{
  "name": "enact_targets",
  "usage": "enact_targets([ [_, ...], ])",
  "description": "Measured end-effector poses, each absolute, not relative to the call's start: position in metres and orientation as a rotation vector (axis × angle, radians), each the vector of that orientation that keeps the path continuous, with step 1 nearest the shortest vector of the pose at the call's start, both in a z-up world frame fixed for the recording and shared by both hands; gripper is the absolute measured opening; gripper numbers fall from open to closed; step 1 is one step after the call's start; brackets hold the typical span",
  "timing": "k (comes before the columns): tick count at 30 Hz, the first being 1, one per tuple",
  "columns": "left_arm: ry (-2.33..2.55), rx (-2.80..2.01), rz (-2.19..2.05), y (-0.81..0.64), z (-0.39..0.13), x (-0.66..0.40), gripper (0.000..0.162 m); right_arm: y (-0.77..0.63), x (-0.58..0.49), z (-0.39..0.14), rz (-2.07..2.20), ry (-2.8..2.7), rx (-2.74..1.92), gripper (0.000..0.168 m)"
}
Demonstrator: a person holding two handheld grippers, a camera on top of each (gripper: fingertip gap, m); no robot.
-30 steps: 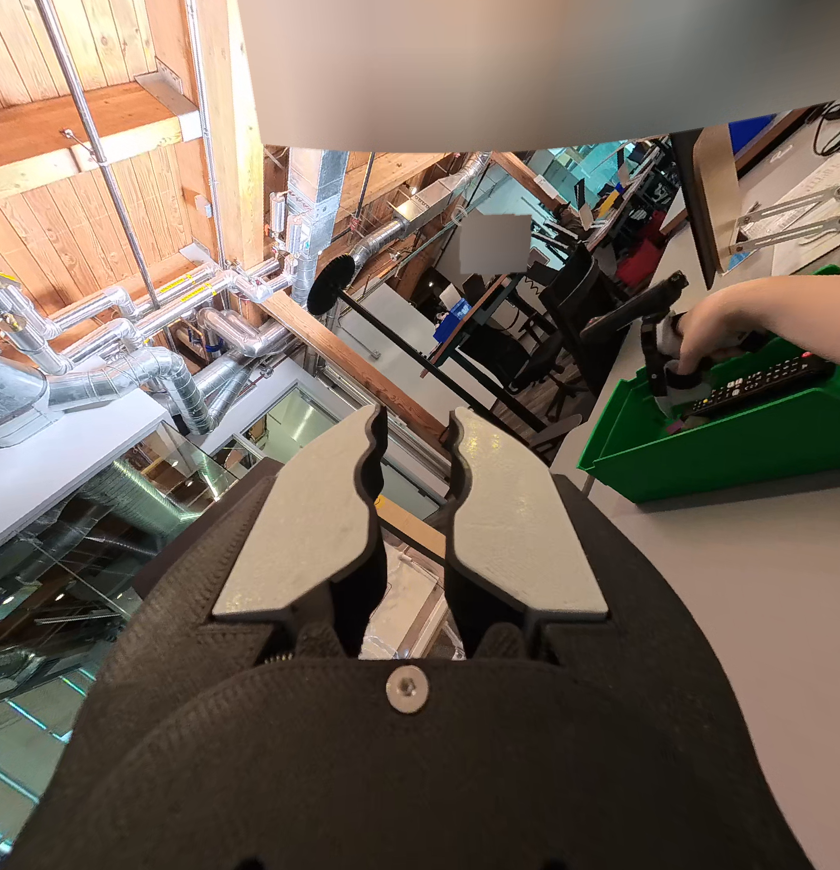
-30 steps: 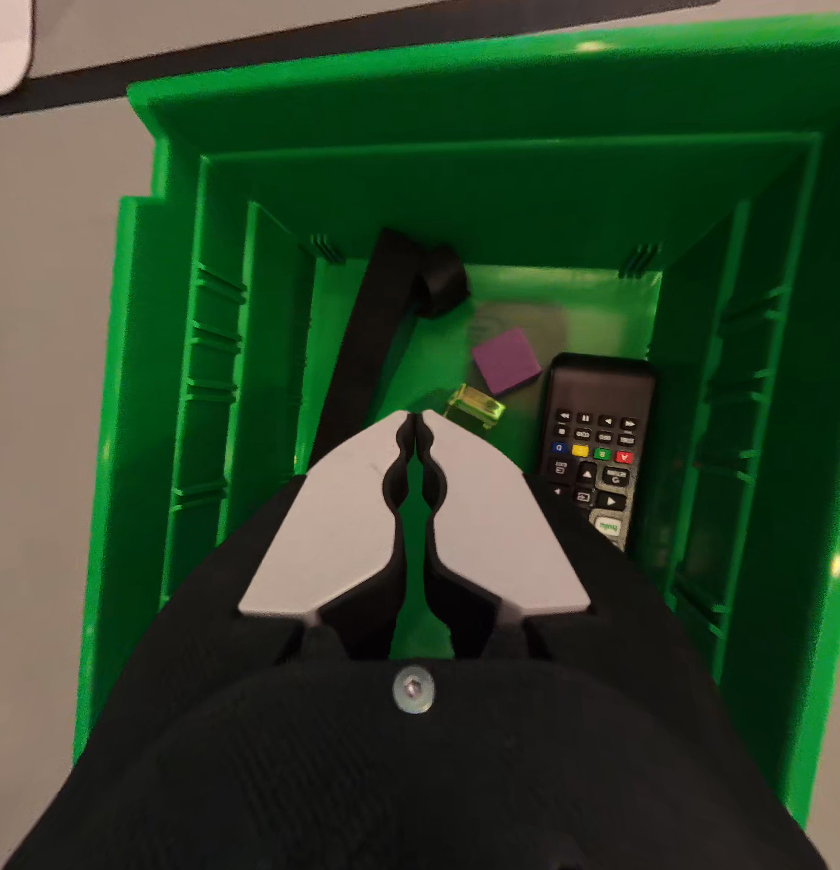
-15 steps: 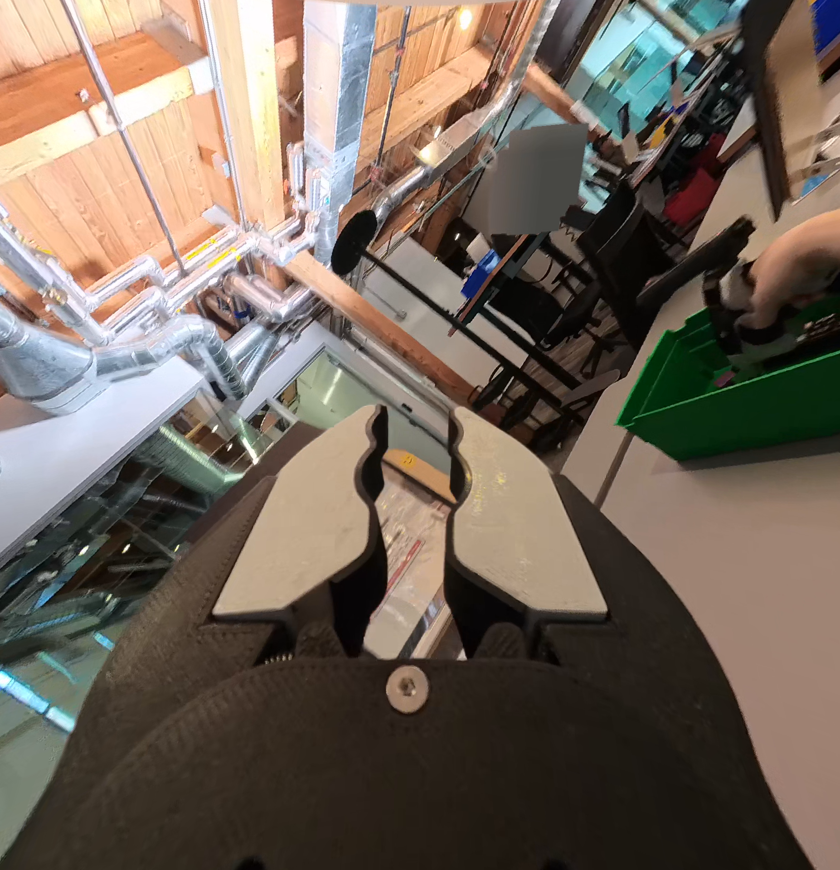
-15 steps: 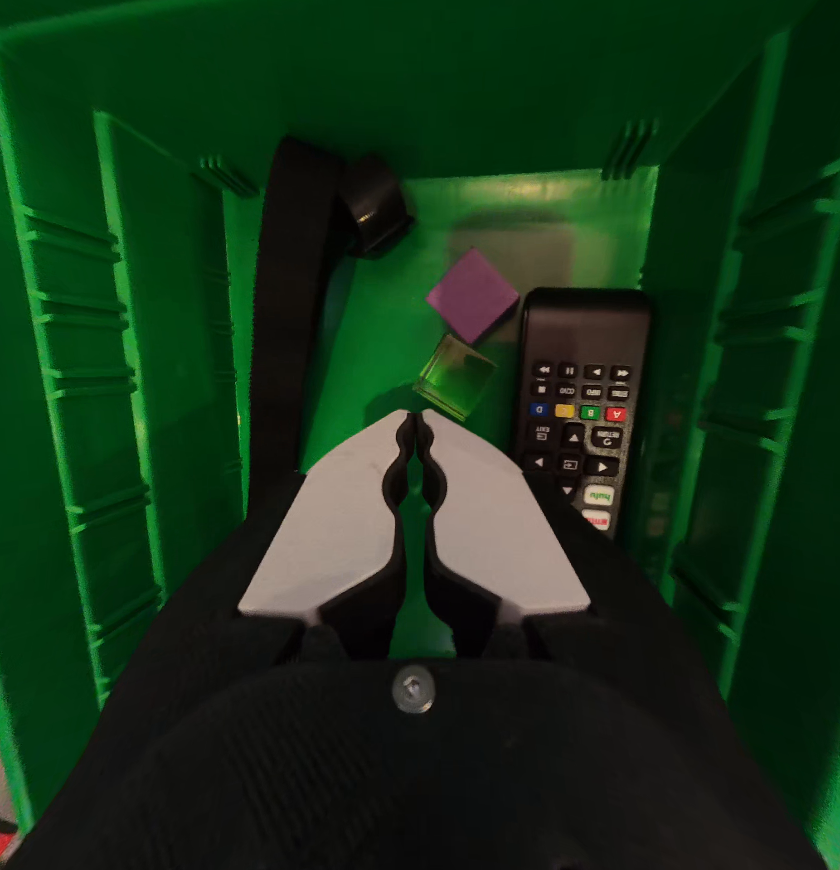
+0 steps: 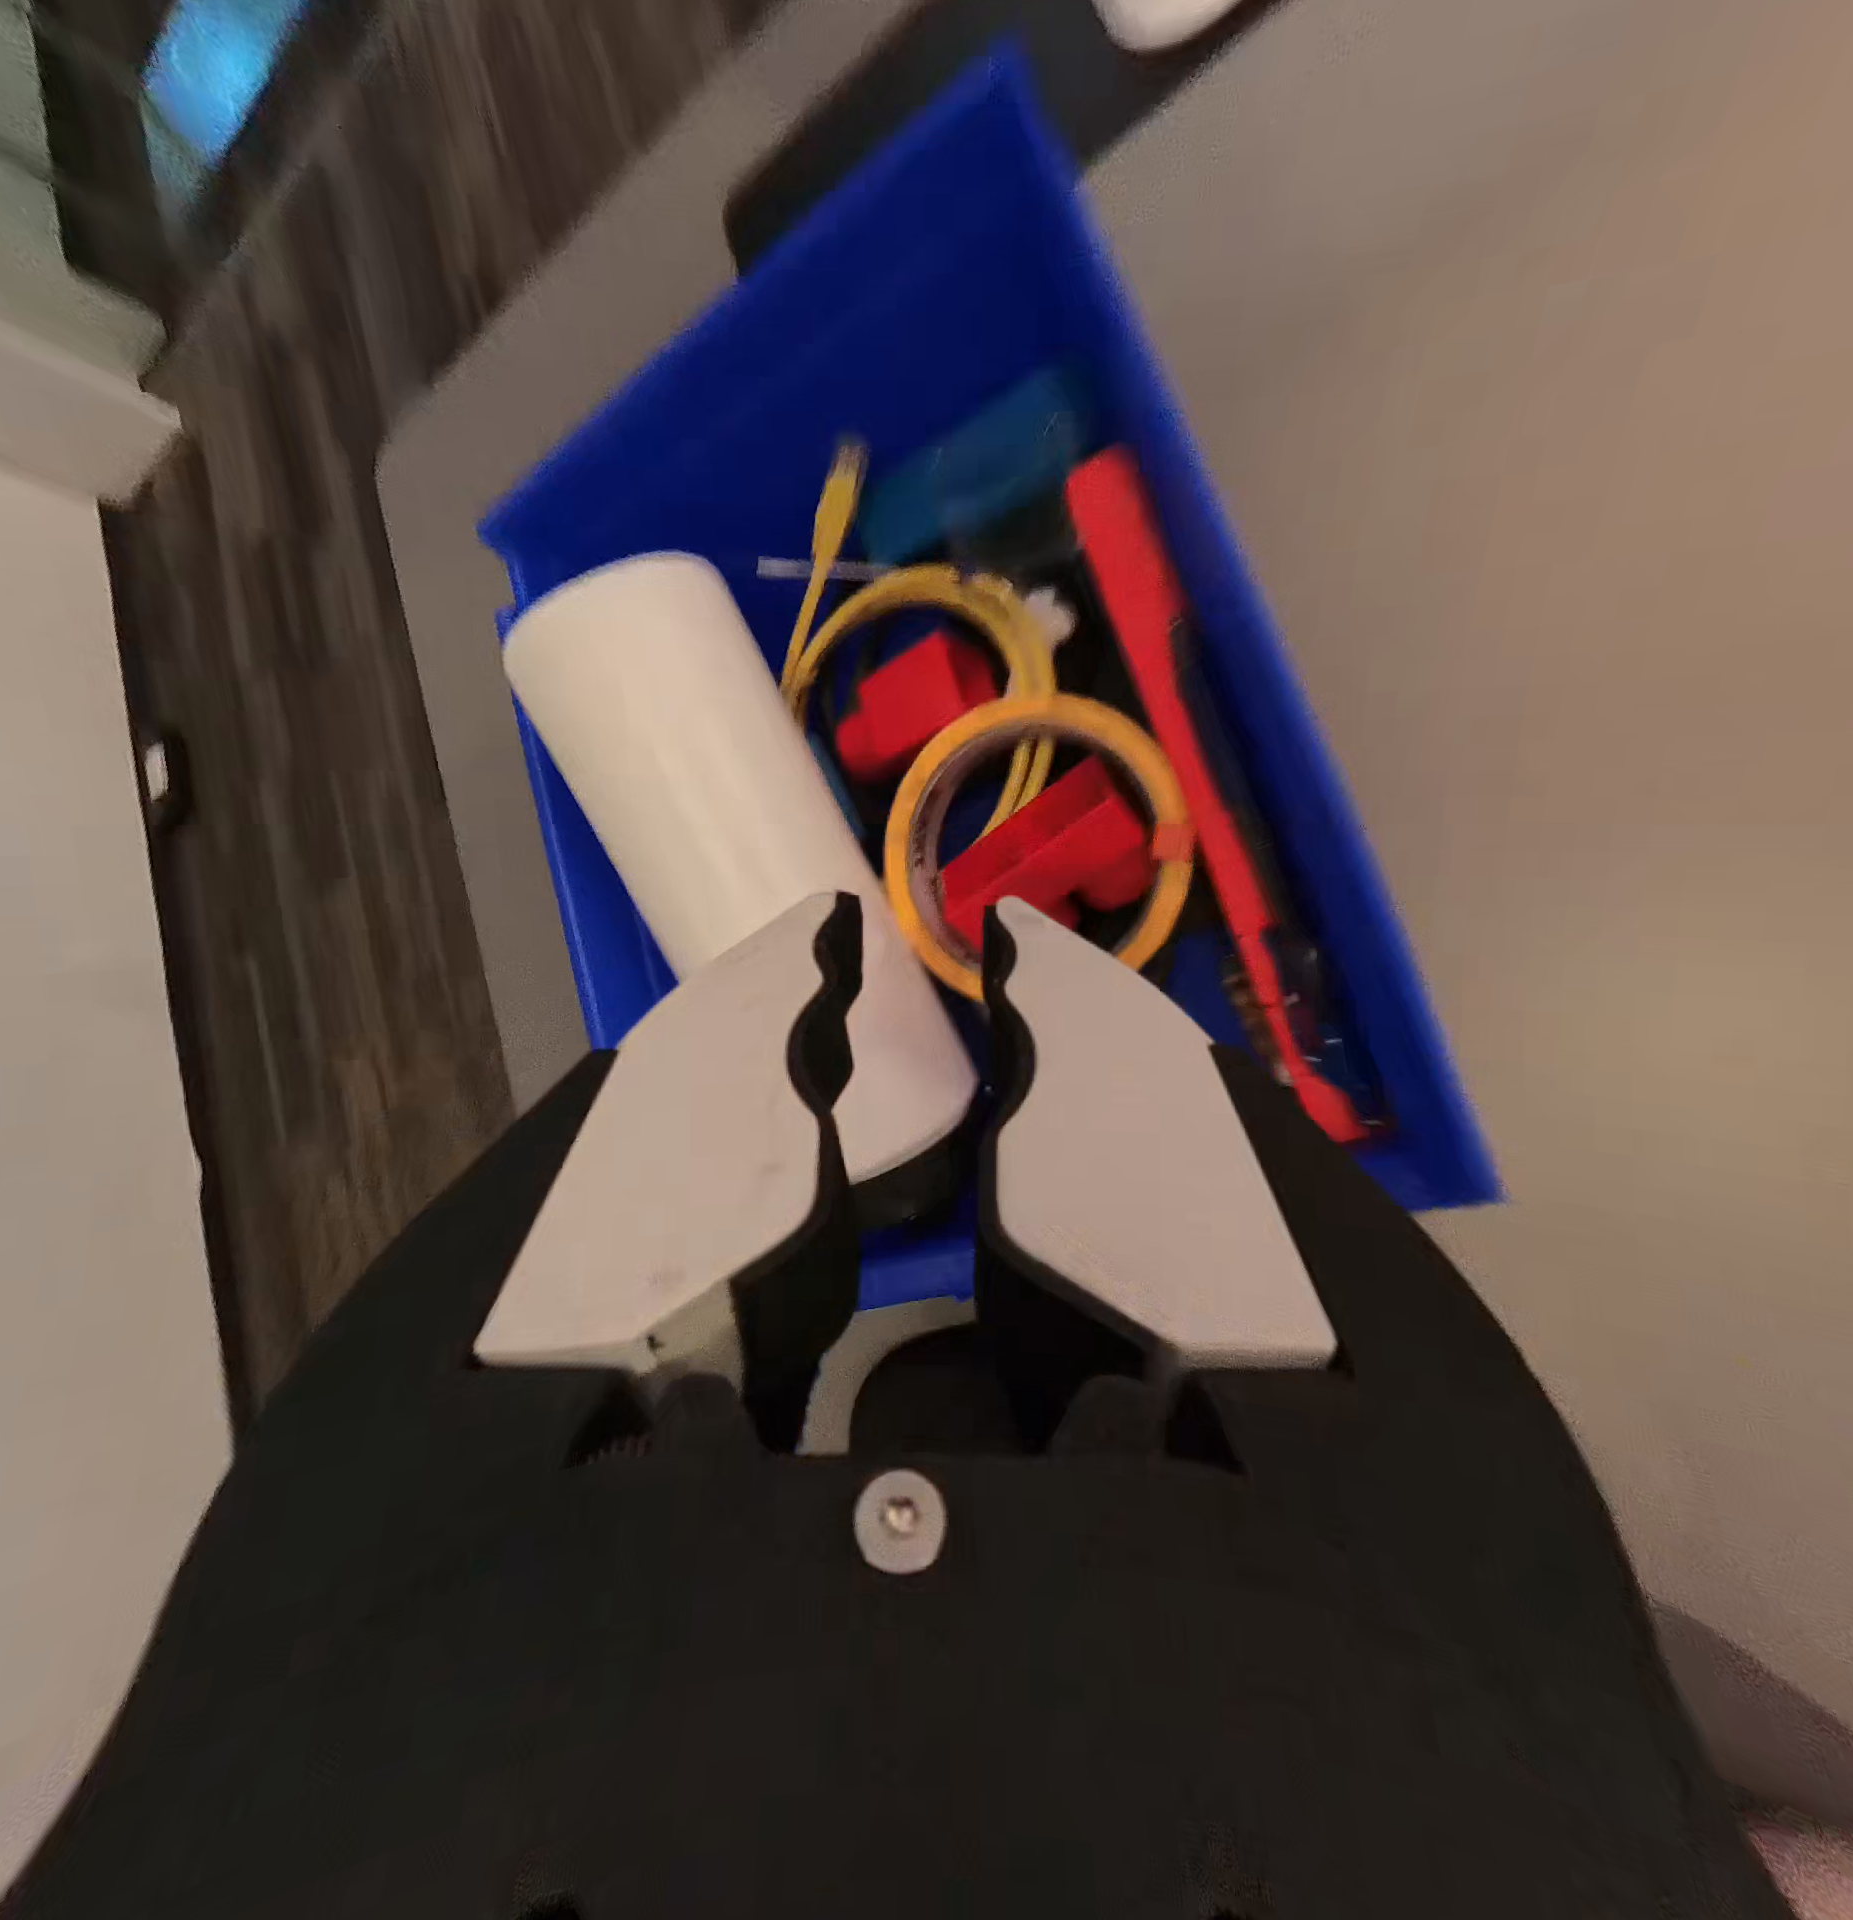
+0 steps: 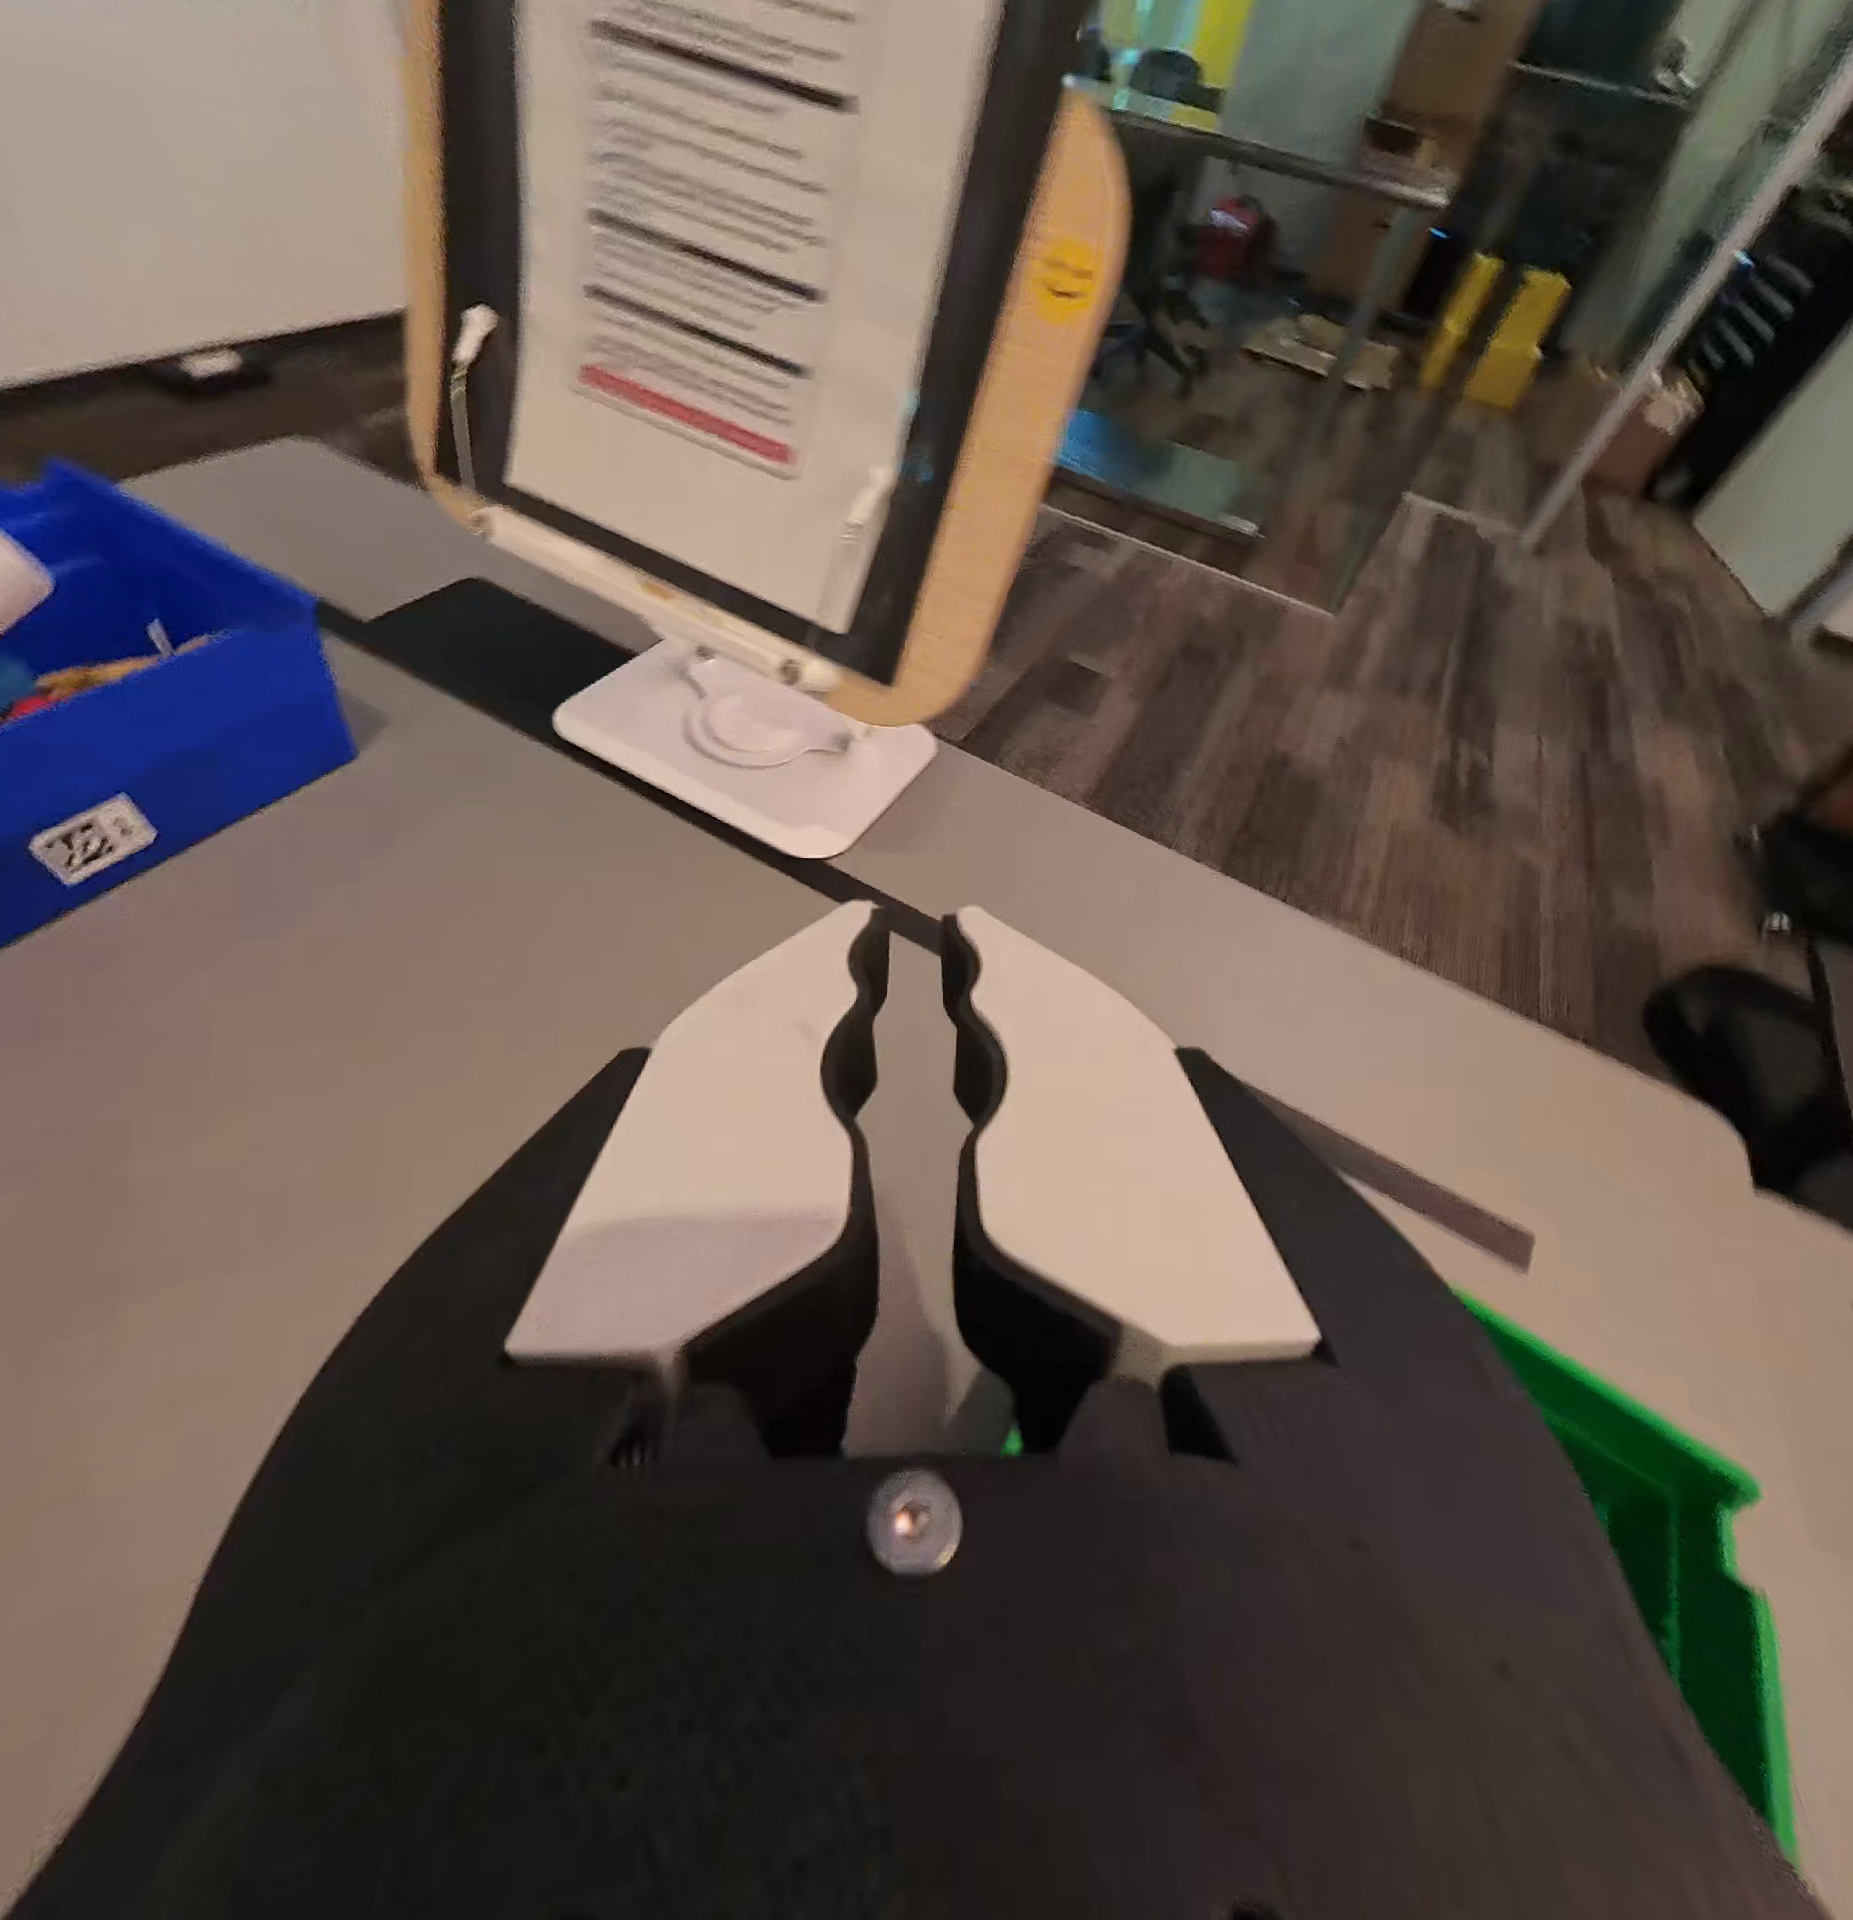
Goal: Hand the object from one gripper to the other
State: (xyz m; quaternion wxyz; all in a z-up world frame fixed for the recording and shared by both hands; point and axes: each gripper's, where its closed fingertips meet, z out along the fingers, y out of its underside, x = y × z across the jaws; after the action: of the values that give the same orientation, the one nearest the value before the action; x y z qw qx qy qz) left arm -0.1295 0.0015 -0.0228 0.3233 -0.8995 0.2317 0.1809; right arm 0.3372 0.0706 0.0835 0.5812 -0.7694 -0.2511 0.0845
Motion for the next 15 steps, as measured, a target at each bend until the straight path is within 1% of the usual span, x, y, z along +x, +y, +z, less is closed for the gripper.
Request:
enact_targets([
  [1,0.597,-2.406,0.502,0.006,-0.035,-0.141,0.021,0.068,0.325,0.082,0.182,-0.638,-1.795,0.011],
  [5,0.715,-2.468,0.404,0.020,-0.076,-0.145,0.026,0.067,0.294,0.067,0.173,-0.770,-1.827,0.011],
  [8,0.870,-2.450,0.411,0.025,-0.096,-0.142,0.030,0.068,0.285,0.053,0.184,-0.822,-1.875,0.012],
  [11,1.014,-2.401,0.372,0.030,-0.115,-0.130,0.031,0.068,0.279,0.043,0.179,-0.876,-1.900,0.012],
  [13,1.068,-2.367,0.418,0.035,-0.121,-0.132,0.029,0.065,0.275,0.036,0.156,-0.936,-1.907,0.012],
  [15,1.084,-2.350,0.394,0.037,-0.123,-0.129,0.024,0.064,0.272,0.030,0.128,-0.979,-1.919,0.011],
])
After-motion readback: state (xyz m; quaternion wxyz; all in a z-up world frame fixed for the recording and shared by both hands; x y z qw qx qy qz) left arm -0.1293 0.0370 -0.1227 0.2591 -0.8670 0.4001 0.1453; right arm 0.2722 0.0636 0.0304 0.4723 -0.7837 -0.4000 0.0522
